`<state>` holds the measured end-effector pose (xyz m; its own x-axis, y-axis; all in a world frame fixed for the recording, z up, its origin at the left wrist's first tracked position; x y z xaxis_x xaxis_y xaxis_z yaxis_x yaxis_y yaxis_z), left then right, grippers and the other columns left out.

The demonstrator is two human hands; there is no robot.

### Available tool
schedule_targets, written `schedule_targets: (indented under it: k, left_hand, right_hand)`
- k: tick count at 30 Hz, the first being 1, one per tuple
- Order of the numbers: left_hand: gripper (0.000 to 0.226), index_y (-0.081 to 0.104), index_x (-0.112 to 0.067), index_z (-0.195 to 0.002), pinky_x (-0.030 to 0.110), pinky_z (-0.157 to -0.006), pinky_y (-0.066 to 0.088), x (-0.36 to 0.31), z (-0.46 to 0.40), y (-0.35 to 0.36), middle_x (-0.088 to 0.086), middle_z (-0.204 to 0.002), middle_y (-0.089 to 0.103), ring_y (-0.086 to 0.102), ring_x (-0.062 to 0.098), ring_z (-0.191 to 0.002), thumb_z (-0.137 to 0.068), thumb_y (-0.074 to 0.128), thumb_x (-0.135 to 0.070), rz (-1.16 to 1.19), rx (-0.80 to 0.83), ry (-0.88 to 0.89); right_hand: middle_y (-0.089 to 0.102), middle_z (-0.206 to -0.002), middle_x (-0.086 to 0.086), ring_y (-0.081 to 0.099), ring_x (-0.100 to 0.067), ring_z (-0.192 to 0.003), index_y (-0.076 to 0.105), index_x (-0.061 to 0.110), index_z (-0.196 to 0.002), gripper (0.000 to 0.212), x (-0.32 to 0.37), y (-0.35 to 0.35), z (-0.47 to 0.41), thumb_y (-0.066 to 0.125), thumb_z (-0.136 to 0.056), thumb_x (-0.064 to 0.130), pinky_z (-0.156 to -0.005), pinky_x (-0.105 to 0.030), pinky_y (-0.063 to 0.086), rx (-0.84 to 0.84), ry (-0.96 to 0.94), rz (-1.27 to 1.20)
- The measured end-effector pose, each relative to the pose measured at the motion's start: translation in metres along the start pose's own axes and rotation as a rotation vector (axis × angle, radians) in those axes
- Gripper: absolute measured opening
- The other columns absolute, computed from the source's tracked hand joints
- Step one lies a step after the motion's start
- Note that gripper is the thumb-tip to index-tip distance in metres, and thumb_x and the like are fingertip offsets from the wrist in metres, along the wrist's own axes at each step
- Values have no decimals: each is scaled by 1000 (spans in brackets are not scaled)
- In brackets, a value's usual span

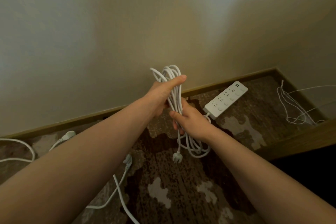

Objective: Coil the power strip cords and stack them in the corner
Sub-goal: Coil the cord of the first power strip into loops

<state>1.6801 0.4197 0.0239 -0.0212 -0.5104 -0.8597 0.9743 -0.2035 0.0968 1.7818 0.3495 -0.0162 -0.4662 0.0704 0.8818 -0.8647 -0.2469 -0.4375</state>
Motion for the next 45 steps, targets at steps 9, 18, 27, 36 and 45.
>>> schedule_targets:
  k: [9,18,27,36,45]
  left_hand:
    - [36,54,-18,-97,35,-65,57,-9,-14,22,7,-86,67,69,22,-75,-68,74,-25,-41,-118,139]
    - [79,45,-18,-127,32,-85,53,-16,-29,48,-1,-108,64,64,12,-97,-61,85,-36,-396,121,328]
    - [56,49,-25,-114,24,-69,57,-22,-51,70,-11,-88,61,65,3,-76,-67,77,-17,-494,124,437]
    - [40,58,-1,-107,35,-58,59,-27,-76,102,17,-69,68,69,25,-57,-70,72,0,-488,252,357]
    - [40,48,-29,-88,29,-50,51,-59,-88,161,1,-61,59,64,21,-49,-73,64,3,-557,383,446]
  right_hand:
    - [70,-77,0,69,-19,-68,40,40,-119,35,-11,-5,17,62,-93,32,-61,-44,58,-350,5,-273]
    - [61,-58,8,57,-3,-53,55,21,-74,33,-27,-22,10,48,-103,36,-57,-21,44,-261,64,-60]
    - [63,-62,3,62,-14,-59,55,21,-78,26,-41,-33,2,54,-98,38,-67,-42,51,-292,66,-179]
    - [71,-77,1,69,-10,-75,64,17,-102,7,-77,-50,15,60,-97,13,-72,-19,51,-193,51,-532]
    - [53,-61,9,52,-13,-53,59,25,-88,9,-79,-74,-5,54,-96,25,-52,-32,48,-490,91,-669]
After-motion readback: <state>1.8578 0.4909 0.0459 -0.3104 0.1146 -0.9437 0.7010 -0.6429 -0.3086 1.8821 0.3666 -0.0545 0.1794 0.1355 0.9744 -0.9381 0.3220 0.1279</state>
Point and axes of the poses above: each hand's wrist, its own z-axis away from the middle knuckle, its own y-axis out of the palm, x = y × z, the point moved 3 cm from there along -z, towards the middle knuckle
